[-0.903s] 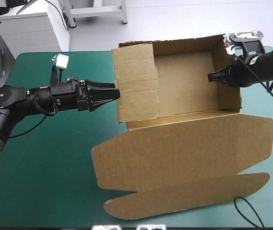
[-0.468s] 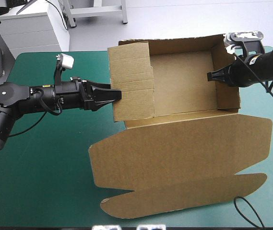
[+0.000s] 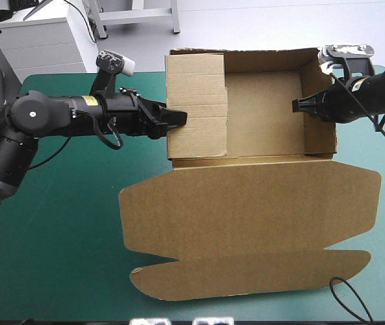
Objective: Fold the box
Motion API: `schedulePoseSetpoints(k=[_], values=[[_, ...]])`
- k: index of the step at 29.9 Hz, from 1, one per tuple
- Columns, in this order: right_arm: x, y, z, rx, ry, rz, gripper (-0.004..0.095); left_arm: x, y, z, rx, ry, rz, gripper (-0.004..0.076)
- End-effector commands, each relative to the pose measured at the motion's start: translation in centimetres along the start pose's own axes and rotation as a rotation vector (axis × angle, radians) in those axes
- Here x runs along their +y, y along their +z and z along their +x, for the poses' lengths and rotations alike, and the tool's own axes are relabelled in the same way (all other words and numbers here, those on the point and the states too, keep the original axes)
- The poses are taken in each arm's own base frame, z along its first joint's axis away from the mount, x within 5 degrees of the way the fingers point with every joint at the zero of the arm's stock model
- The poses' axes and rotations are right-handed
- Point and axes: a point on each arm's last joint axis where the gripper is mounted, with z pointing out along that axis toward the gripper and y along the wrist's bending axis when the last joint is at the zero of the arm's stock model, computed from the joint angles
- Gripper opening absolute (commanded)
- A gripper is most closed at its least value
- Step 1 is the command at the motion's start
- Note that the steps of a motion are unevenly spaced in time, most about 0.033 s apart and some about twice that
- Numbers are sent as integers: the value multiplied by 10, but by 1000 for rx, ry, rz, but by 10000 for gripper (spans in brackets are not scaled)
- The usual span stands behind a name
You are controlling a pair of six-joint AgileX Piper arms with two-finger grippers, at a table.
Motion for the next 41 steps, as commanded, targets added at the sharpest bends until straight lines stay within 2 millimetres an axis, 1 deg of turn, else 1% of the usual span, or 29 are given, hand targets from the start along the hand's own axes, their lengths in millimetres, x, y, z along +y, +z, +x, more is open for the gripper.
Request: schedulePoseSetpoints(k=[1, 5, 11, 14, 16, 17, 19, 22, 24, 26, 28, 32, 37, 41], values=[[9, -25, -4, -99, 18, -46, -11, -14, -4, -16, -48, 21, -81, 438], [9, -25, -5, -109, 29, -56, -12, -14, 10, -18, 8, 50, -217, 438], [12, -25, -6, -119, 37, -88, -12, -22, 26, -20, 18, 28, -319, 438], [13, -25, -5, -112, 34, -91, -12, -24, 30, -19, 15, 34, -383, 438], [12, -25, -5, -112, 29, -89, -12, -24, 30, -19, 9, 54, -406, 424], [12, -25, -5, -112, 29, -89, -12, -25, 30, -20, 0, 51, -403, 404], [12, -25, -5, -116, 29, -87, -12, -26, 30, -22, -23, 49, -395, 327], [11, -24, -5, -107, 21, -77, -11, -28, 32, -23, -37, 64, -388, 171], [13, -23, -4, -98, -8, -46, -11, -26, 36, -22, -25, 90, -393, 69], [18, -21, -3, -88, -39, 1, -11, -23, 43, -20, -1, 111, -395, -3], [26, -16, -2, -73, -63, 18, -12, -20, 50, -17, 34, 122, -401, -7], [43, 1, -2, -27, -81, 11, -12, -9, 68, -4, 183, 153, -428, -7], [65, 37, 2, 87, -114, -30, -12, 11, 94, 19, 414, 195, -505, -7], [78, 66, 5, 153, -133, -20, -12, 23, 109, 32, 538, 208, -546, -7]])
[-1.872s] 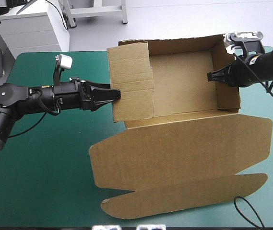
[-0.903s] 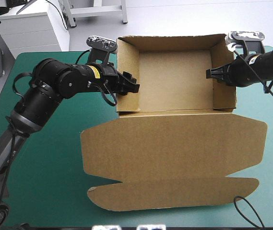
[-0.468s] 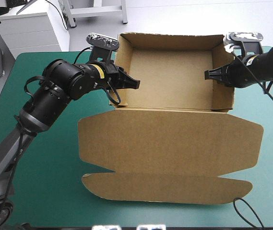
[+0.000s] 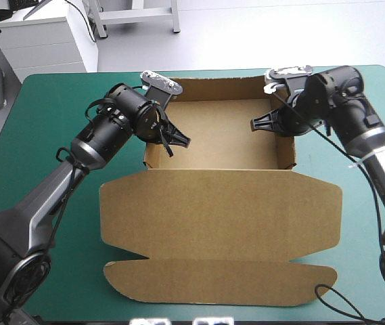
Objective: Fold the box
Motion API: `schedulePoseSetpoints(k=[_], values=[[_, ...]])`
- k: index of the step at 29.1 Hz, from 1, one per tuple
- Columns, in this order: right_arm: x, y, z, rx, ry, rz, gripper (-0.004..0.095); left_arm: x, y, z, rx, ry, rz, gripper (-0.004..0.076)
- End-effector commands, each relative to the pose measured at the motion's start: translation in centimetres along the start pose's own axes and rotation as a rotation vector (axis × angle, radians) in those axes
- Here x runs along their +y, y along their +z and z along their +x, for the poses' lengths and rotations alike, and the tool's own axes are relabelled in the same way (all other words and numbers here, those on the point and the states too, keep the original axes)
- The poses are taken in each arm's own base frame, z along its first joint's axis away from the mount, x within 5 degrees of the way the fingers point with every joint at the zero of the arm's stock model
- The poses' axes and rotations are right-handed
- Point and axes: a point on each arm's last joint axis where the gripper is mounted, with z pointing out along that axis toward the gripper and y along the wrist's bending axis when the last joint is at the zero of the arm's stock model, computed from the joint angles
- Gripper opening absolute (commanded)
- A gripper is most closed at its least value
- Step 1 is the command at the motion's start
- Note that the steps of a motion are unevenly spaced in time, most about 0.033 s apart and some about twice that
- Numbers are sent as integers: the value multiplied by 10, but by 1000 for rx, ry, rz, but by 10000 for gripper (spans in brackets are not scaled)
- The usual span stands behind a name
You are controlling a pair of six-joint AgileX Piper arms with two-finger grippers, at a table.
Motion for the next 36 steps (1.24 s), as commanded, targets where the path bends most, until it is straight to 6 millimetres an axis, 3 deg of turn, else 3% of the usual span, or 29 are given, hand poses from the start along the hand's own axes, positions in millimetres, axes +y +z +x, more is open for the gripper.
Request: schedulePoseSetpoints(k=[1, 5, 10, 17, 25, 28, 29, 32, 34, 36], values=[[23, -4, -3, -20, -55, -80, -11, -10, -7, 0, 17, 115, 47, -7], [27, 24, -6, 44, -61, -70, -12, -8, 7, -1, 38, 114, 34, -7], [28, 51, -8, 104, -60, -53, -14, 12, 28, 1, 108, 18, 99, -7], [29, 90, -7, 191, -41, -41, -14, 20, 56, 7, 212, 52, 97, -7], [30, 104, -6, 222, -52, -41, -14, 22, 79, 10, 264, 70, 134, 0], [28, 104, -6, 221, -52, -38, -6, 27, 83, 10, 271, 40, 163, 89], [26, 104, -7, 223, -37, -48, 60, 32, 84, 11, 271, 9, 186, 190], [22, 104, -7, 224, -24, -55, 278, 39, 84, 11, 269, -37, 214, 362], [22, 104, -7, 224, -19, -54, 504, 41, 84, 11, 269, -52, 224, 430], [21, 104, -7, 224, -18, -54, 703, 42, 84, 11, 268, -59, 230, 449]])
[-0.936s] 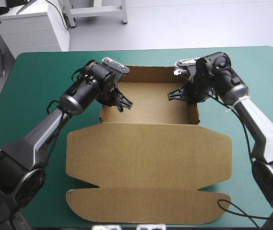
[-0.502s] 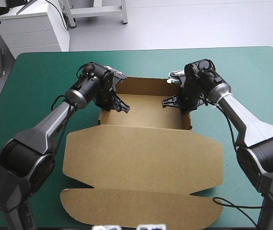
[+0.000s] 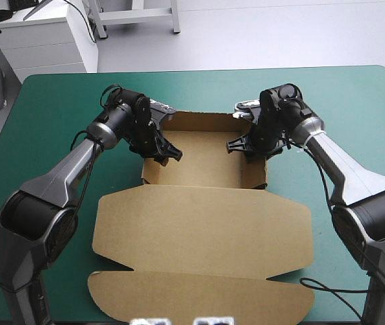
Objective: Fold the box
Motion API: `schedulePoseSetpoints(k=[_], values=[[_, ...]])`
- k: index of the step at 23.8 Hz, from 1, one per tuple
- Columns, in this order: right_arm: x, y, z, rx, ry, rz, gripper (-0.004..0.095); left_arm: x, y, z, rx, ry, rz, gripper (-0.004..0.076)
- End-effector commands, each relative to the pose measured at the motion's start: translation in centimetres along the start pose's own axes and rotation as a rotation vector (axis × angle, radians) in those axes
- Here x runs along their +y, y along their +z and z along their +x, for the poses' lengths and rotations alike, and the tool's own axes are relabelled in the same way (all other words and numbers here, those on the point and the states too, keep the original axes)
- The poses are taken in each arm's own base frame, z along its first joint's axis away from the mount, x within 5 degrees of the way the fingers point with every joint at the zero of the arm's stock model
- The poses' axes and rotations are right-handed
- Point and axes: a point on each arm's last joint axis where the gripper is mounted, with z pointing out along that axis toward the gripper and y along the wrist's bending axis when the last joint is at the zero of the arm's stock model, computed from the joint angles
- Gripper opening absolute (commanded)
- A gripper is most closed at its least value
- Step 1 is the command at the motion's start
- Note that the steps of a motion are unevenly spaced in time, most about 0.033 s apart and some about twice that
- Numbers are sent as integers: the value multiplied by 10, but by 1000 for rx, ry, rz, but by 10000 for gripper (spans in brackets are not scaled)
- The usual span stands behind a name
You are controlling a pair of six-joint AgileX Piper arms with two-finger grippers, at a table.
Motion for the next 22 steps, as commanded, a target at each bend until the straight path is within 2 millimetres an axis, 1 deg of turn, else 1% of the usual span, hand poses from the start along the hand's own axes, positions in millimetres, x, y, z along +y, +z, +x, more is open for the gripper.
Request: schedulePoseSetpoints(k=[1, 2, 3, 6, 8, 9, 11, 13, 14, 15, 17, 18, 20, 21, 22], values=[[0, -33, 1, -79, -7, -22, 787, -4, -32, 5, -36, -5, 35, 449], [0, -33, 1, -80, -8, -20, 843, -4, -32, 5, -36, -5, 35, 449], [0, -35, 1, -84, -12, -20, 876, -4, -33, 5, -40, -5, 35, 449], [-1, -47, 3, -113, -34, -17, 849, -2, -45, 7, -63, 11, -1, 449], [-2, -62, 7, -151, -49, -1, 825, 4, -64, 12, -100, 33, -86, 449], [-3, -72, 9, -177, -57, 8, 815, 5, -77, 16, -127, 35, -109, 449], [-3, -90, 14, -222, -69, 11, 800, 4, -99, 24, -181, 37, -120, 449], [-3, -103, 19, -252, -75, 8, 788, 3, -116, 30, -220, 35, -124, 449], [-3, -111, 22, -271, -77, 5, 782, 2, -127, 35, -247, 35, -126, 445], [-4, -122, 27, -300, -88, 4, 780, -1, -143, 42, -287, 37, -129, 438], [-4, -135, 33, -332, -93, 2, 778, -2, -162, 52, -335, 38, -142, 424], [-4, -144, 38, -353, -103, 2, 778, -2, -176, 60, -369, 41, -154, 404], [-4, -154, 43, -378, -107, 0, 777, -4, -194, 71, -416, 48, -161, 362], [-4, -159, 46, -392, -112, 0, 773, -6, -207, 81, -453, 59, -163, 317], [-4, -164, 48, -403, -123, 2, 766, -7, -216, 87, -478, 66, -165, 284]])
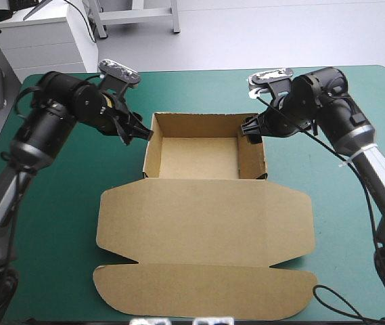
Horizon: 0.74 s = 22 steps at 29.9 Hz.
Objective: Fold the box
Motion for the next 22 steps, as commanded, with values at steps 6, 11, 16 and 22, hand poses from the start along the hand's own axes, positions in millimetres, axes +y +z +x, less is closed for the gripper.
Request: schedulePoseSetpoints(k=[6, 11, 16, 22], values=[[-2, -53, 5, -134, -33, 6, 747, 2, -135, 40, -290, 64, -52, 37], [1, -50, 6, -126, -25, -20, 710, 1, -181, 76, -395, 58, -78, -8], [0, -48, 2, -153, -36, -14, 699, -3, -191, 120, -392, 60, -93, -8], [0, -48, 1, -169, -36, -14, 699, -11, -156, 173, -264, 65, -70, -8]])
